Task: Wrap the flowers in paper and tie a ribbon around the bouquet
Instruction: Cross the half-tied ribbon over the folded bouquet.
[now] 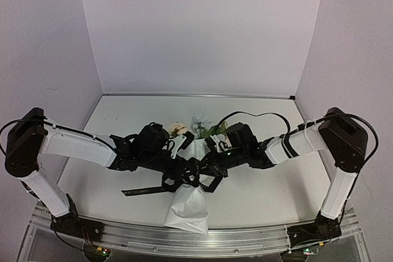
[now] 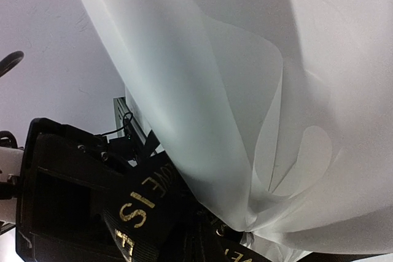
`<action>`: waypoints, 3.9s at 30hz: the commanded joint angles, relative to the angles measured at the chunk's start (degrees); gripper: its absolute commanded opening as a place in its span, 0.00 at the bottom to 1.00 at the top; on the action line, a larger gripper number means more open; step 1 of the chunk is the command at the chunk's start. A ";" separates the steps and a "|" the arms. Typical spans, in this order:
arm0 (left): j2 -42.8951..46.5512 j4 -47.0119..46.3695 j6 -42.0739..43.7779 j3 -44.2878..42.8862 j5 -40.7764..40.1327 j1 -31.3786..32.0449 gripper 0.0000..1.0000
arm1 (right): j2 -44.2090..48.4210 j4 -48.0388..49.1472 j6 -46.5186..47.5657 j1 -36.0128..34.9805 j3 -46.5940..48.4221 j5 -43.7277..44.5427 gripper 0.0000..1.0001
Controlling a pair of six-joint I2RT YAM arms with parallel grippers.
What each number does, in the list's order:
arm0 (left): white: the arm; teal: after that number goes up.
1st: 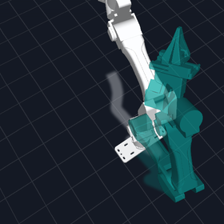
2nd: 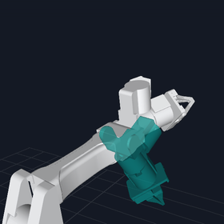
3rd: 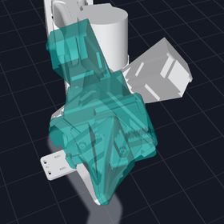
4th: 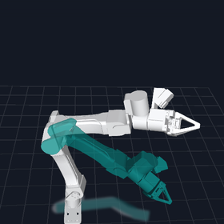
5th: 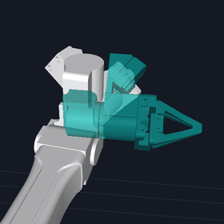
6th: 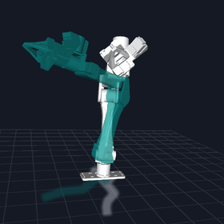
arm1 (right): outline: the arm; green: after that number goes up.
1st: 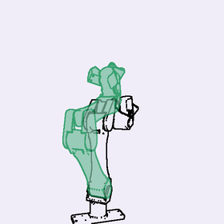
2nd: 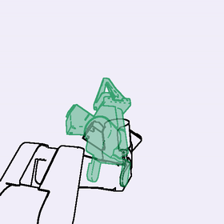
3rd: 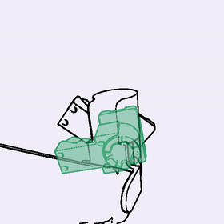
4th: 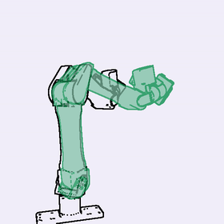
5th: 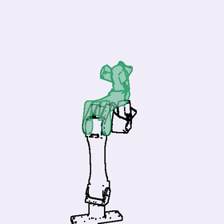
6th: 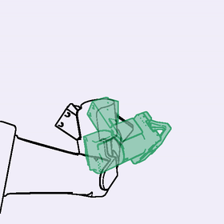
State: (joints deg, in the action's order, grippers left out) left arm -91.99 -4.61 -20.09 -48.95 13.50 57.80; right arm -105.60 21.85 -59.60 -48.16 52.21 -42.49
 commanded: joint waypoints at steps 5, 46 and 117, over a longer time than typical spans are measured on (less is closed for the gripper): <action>0.69 -3.53 0.12 -0.61 0.18 -0.21 0.08 | -0.46 2.22 -0.07 -0.13 1.59 0.02 0.00; -0.13 -0.81 3.03 -2.57 0.89 -0.14 0.00 | 17.70 -14.48 11.97 -0.39 -5.05 13.98 0.36; 1.00 4.26 8.12 -3.53 -6.70 -4.92 0.00 | 18.91 -32.40 22.38 -2.30 -9.28 25.88 0.00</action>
State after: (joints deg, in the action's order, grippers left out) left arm -90.62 -0.89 -13.26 -50.55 7.33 54.24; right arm -87.55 -7.33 -39.00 -50.19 43.31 -19.29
